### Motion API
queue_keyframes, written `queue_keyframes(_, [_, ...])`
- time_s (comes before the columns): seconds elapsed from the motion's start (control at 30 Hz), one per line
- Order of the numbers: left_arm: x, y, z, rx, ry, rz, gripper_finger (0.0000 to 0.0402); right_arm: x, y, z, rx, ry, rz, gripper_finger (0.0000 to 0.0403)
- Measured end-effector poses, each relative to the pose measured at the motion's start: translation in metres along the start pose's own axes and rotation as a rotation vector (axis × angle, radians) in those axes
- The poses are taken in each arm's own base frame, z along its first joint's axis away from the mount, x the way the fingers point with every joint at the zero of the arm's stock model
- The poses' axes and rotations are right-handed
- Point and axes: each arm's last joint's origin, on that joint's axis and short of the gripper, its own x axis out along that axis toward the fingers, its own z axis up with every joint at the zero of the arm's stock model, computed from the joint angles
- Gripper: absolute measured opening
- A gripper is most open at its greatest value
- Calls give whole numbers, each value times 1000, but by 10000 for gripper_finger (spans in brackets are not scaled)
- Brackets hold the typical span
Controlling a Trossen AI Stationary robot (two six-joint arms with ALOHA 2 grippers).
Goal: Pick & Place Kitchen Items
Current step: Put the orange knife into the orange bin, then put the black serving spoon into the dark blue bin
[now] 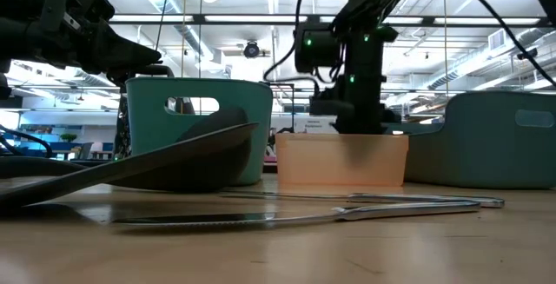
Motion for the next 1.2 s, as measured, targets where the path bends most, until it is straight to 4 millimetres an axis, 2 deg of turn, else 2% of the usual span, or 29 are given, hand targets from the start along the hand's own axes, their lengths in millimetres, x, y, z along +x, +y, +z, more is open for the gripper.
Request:
queue_keyframes(0.2, [0,0,0,13,0,0,9,16,3,2,-22,30,9,83])
queue_keyframes(0.33, [0,0,0,15,0,0,9,18,3,4,-30,33,17,86])
queue_keyframes(0.6, [0,0,0,16,1,0,9,17,2,5,-45,17,16,149])
queue_keyframes(0.8, [0,0,0,16,2,0,9,15,2,5,-57,-13,-8,162])
queue_keyframes(1.03, [0,0,0,16,1,0,9,-9,-2,6,-68,-82,17,164])
queue_keyframes(1.2, [0,0,0,16,2,0,9,-47,-8,3,-102,-212,-3,164])
